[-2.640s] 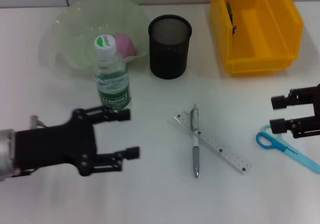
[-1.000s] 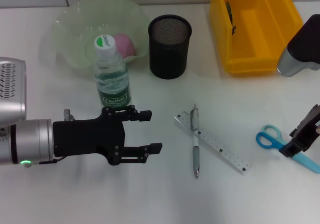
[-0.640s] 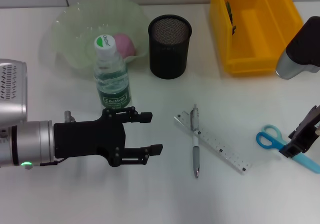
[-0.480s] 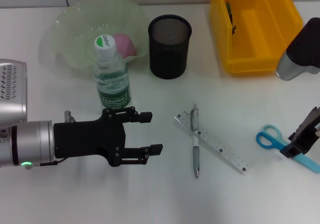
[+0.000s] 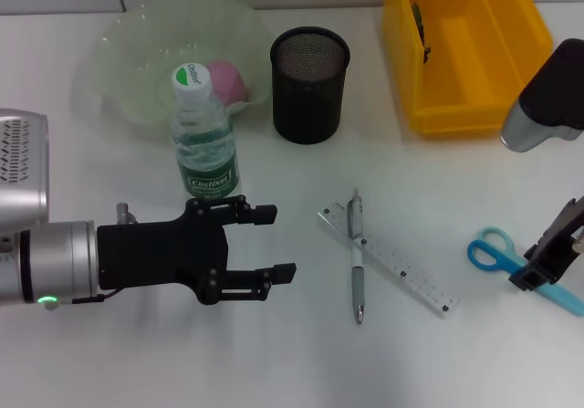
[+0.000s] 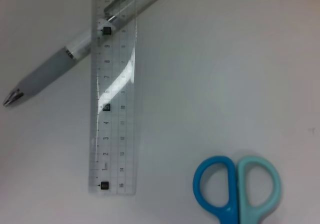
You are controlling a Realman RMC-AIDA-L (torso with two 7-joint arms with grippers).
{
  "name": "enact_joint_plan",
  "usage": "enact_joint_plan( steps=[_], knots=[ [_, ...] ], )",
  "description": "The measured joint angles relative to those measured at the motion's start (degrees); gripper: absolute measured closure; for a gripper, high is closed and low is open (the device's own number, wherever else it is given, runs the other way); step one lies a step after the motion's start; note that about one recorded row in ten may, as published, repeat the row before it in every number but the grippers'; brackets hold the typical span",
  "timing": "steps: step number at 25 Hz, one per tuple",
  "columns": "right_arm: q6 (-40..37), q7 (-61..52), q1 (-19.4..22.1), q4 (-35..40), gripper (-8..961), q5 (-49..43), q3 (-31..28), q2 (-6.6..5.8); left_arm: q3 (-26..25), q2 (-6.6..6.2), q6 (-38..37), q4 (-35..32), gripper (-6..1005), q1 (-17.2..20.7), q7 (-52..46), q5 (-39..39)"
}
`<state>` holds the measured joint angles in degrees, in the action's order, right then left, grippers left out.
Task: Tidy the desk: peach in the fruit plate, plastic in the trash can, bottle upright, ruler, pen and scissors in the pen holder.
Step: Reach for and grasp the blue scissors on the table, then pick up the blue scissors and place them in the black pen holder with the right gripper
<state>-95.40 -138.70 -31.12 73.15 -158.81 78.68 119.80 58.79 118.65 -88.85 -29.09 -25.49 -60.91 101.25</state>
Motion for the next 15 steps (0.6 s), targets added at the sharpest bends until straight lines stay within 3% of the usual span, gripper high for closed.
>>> enact_joint_plan(
  steps=[8,15],
  knots=[
    [1.5,-0.5,0.0,-1.0,657,0.0,2.4,0.0,0.0,0.0,0.0,0.0,224,0.2,0.0,0.0],
    [0.6,-0.5,1.9,5.1,729,0.9,0.2,0.07,0.0,-0.04,0.0,0.0,224,0.2,0.0,0.0]
  ],
)
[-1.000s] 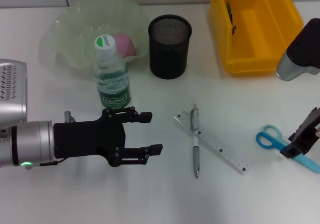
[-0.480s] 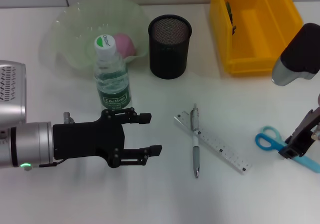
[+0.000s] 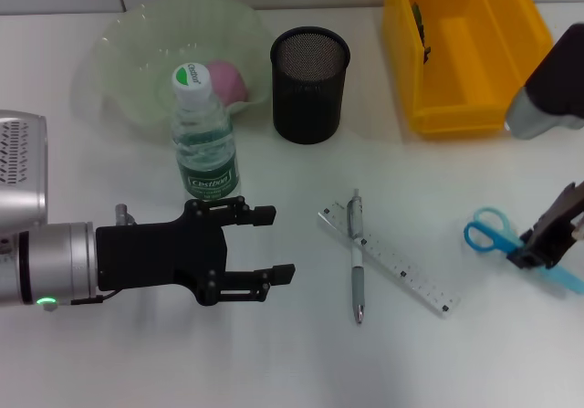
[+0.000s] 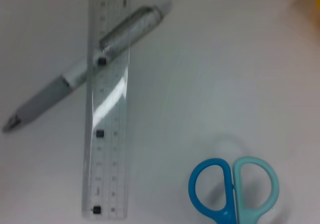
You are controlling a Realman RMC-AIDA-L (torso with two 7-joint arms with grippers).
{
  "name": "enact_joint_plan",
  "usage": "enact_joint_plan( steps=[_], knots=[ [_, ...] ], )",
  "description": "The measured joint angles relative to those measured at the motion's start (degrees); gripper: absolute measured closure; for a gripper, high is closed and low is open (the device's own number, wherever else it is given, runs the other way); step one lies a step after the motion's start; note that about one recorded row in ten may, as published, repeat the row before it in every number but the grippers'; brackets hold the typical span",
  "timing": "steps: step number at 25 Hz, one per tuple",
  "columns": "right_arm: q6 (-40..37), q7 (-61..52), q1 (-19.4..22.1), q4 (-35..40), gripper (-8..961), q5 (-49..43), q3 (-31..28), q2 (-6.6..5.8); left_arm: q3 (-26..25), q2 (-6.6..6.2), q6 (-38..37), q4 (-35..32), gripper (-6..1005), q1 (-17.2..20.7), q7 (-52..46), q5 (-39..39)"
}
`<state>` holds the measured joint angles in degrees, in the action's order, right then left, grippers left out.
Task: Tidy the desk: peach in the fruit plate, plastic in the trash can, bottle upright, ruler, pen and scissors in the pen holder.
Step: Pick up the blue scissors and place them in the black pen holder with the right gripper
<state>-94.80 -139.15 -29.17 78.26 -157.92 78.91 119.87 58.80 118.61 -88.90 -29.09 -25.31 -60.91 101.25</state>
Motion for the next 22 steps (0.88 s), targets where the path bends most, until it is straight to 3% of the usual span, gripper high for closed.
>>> enact_joint_plan(
  steps=[6,9,12,15,17,22],
  knots=[
    [-2.0,5.1,1.6,6.3,730,8.9,-10.6,-0.03,0.0,-0.04,-0.3,0.0,224,0.0,0.0,0.0],
    [-0.7,11.0,3.5,8.4,729,22.8,-22.2,-0.26,0.0,-0.04,-0.4,0.0,224,0.1,0.0,-0.2],
    [2.6,18.9,6.1,4.7,729,41.6,-30.9,-0.43,0.0,-0.04,-0.4,0.0,224,0.1,0.0,-0.3],
    [5.6,32.4,7.6,-7.4,729,63.4,-33.4,-0.67,0.0,-0.04,-0.4,0.0,224,0.0,0.0,-0.4],
    [6.1,42.9,6.5,-18.7,729,74.8,-33.3,-0.68,0.0,-0.03,-0.4,0.0,224,-0.1,0.0,-0.4],
    [9.9,64.3,-2.6,-45.8,729,84.7,-34.8,-0.86,0.0,0.02,-0.4,0.0,224,-0.3,0.0,-0.4]
  ],
)
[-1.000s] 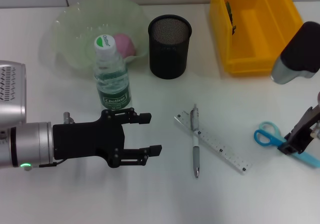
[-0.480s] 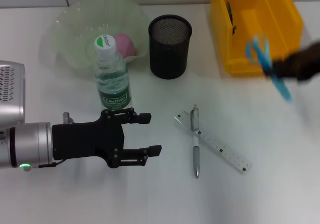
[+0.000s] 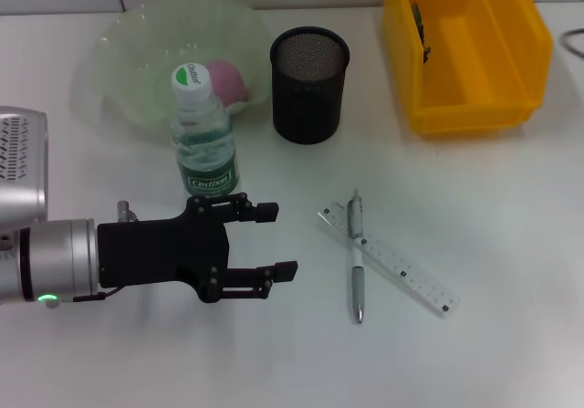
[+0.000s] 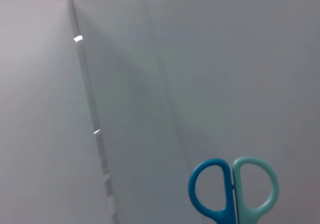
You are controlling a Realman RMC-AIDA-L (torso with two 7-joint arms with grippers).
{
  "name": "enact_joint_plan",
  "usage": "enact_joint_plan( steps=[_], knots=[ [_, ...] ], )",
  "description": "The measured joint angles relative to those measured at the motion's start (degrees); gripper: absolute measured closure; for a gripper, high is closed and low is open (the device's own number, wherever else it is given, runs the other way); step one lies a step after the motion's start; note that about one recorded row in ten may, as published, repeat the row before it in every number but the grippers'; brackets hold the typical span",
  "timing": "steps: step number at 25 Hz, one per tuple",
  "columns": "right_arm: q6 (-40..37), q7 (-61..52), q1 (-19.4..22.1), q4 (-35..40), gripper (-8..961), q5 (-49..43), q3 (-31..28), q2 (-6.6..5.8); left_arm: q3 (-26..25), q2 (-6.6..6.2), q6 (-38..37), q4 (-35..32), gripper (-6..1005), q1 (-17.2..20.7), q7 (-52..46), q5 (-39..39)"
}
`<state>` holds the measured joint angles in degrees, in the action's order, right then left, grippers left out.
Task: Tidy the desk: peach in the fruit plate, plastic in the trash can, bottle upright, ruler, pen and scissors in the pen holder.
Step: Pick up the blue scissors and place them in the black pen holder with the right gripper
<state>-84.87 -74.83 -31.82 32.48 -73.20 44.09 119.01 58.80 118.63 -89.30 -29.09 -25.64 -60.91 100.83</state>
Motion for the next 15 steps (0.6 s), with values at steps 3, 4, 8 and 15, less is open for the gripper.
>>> enact_joint_plan(
  steps=[3,4,8,15],
  knots=[
    [5.1,10.3,-4.9,-9.7,730,2.4,-0.1,0.26,0.0,0.01,0.0,0.0,224,-0.1,0.0,0.0],
    [6.2,12.1,-6.3,-11.7,730,2.6,0.0,0.36,0.0,0.02,0.0,0.0,224,-0.2,0.0,0.0],
    [13.4,17.5,-12.6,-19.6,730,2.4,0.6,0.53,-0.1,0.02,0.0,0.0,224,-0.1,0.0,0.0],
    [23.1,18.9,-17.5,-22.3,730,2.3,6.9,0.79,-0.3,0.02,0.0,0.0,224,0.2,0.0,-0.1]
  ],
)
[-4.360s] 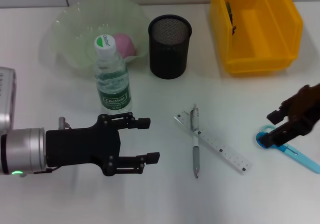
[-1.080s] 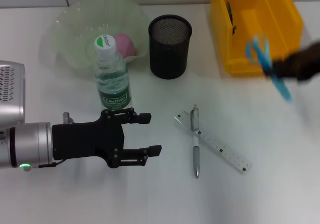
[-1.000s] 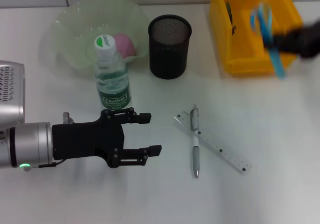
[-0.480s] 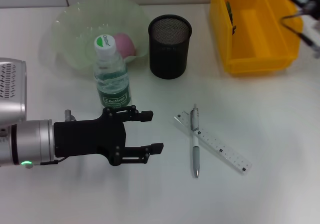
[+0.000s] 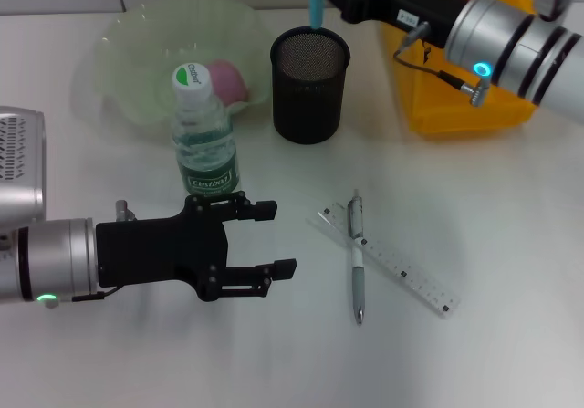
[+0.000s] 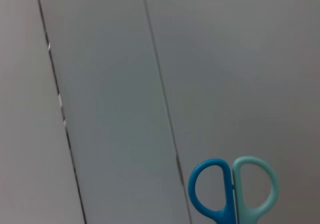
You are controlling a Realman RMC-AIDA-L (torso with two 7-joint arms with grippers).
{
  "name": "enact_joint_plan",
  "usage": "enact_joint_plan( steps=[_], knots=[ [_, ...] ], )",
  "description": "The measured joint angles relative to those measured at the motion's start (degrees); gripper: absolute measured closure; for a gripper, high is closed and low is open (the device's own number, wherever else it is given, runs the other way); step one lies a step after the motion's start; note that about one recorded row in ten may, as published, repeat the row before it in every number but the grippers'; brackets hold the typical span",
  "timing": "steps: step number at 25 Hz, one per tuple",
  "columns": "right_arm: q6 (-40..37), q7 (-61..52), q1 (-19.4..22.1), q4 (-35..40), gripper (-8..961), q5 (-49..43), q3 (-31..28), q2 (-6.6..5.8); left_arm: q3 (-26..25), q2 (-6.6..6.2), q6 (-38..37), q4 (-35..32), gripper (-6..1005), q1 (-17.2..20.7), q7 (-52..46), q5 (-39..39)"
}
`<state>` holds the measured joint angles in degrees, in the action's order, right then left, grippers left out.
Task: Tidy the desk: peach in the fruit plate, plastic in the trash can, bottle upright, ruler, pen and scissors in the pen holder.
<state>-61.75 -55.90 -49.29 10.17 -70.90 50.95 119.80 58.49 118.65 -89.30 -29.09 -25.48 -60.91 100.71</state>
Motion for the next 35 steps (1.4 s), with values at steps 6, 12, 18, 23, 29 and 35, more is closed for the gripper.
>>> enact_joint_plan(
  steps=[6,12,18,23,29,35],
  knots=[
    [0.8,-1.6,-0.1,-0.2,729,0.0,0.7,0.0,0.0,0.0,0.1,0.0,224,0.2,0.0,0.0],
    [-0.1,-2.4,0.4,-0.1,635,-0.3,0.7,-0.16,0.0,0.0,0.0,0.0,224,0.1,0.0,0.0],
    [-1.0,-6.5,1.5,2.5,360,-0.5,3.9,-0.43,0.2,0.0,0.0,0.0,224,0.0,0.0,0.0],
    [-1.5,-10.5,3.0,5.9,310,-0.6,6.5,-0.53,0.3,0.0,0.0,0.0,224,0.0,0.0,0.0],
    [-3.5,-33.7,9.3,25.8,301,-13.9,14.2,-1.69,0.2,-0.07,-0.1,0.0,225,0.2,0.0,0.0],
    [-15.2,-62.9,12.8,50.9,301,-46.7,14.2,-1.26,0.1,-0.1,-0.3,-0.2,225,0.3,0.0,0.0]
  ],
)
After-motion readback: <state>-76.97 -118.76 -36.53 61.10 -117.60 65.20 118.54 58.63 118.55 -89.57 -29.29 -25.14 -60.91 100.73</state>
